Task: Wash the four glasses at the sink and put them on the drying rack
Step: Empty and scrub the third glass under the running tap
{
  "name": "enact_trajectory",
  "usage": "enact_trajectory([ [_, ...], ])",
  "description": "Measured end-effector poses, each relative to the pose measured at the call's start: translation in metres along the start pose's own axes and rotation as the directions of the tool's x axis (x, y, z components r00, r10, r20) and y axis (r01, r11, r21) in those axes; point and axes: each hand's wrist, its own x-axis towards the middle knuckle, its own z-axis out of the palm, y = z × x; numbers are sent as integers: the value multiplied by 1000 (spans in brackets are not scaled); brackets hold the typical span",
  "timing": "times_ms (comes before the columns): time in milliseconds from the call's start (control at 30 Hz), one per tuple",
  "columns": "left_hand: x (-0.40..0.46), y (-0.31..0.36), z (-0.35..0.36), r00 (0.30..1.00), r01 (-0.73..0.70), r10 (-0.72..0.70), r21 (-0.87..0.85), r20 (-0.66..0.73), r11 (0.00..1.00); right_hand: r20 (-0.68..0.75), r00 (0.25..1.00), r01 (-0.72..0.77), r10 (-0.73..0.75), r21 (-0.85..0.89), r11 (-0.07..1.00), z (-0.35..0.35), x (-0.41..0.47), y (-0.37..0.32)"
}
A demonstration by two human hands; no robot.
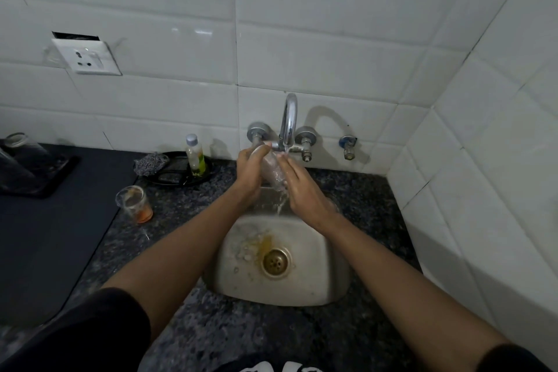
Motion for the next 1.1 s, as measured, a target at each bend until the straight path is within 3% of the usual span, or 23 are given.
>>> enact_trajectory([
  [100,3,-2,-1,971,164,-153,-43,186,986,-17,997,78,-78,-19,997,-3,15,-2],
  [167,-4,-1,2,951,208,-179,-97,251,973,-64,997,51,-49,22,998,-7,23,-7],
  [233,-5,-2,3,936,234,-178,-161,303,959,-90,988,-107,123,161,981,-10,30,-12],
  [300,-4,-3,2,939,231,-159,-217,304,948,-72,921,-345,384,309,886,-10,37,-10],
  [367,-2,-2,2,937,236,-165,-209,308,949,-68,857,-458,511,355,815,-7,40,-7],
  [433,1,2,3,933,255,-213,-118,289,960,-92,901,-386,423,275,881,-9,39,-5],
  [500,8,3,5,929,292,-283,-4,239,956,-118,980,-152,157,53,987,-12,36,-1],
  [567,13,4,7,921,320,-329,76,211,944,-127,992,18,-26,-61,998,-12,34,2],
  [633,13,7,8,916,338,-339,42,217,940,-146,982,-112,119,55,992,-7,33,-5],
  [700,7,6,10,918,334,-315,-41,241,942,-130,904,-370,407,237,898,1,36,-8],
  [767,1,4,9,917,335,-309,-68,253,940,-123,866,-441,485,271,855,2,36,-8],
  [800,1,3,9,910,348,-325,-47,258,936,-143,899,-381,414,211,900,-1,35,-6],
  [867,2,6,9,895,370,-367,39,253,928,-155,981,-115,119,32,993,-10,31,-3],
  [933,7,8,9,885,375,-389,105,255,921,-124,987,91,-105,-112,990,-15,29,2],
  [1000,11,8,9,898,360,-368,76,241,930,-161,986,-36,32,-20,999,-10,29,-4],
  [1067,7,9,10,909,351,-336,-16,248,936,-180,915,-326,360,194,925,-6,34,-12],
  [1100,7,7,10,911,349,-328,-43,251,936,-165,874,-412,457,249,877,-6,36,-13],
])
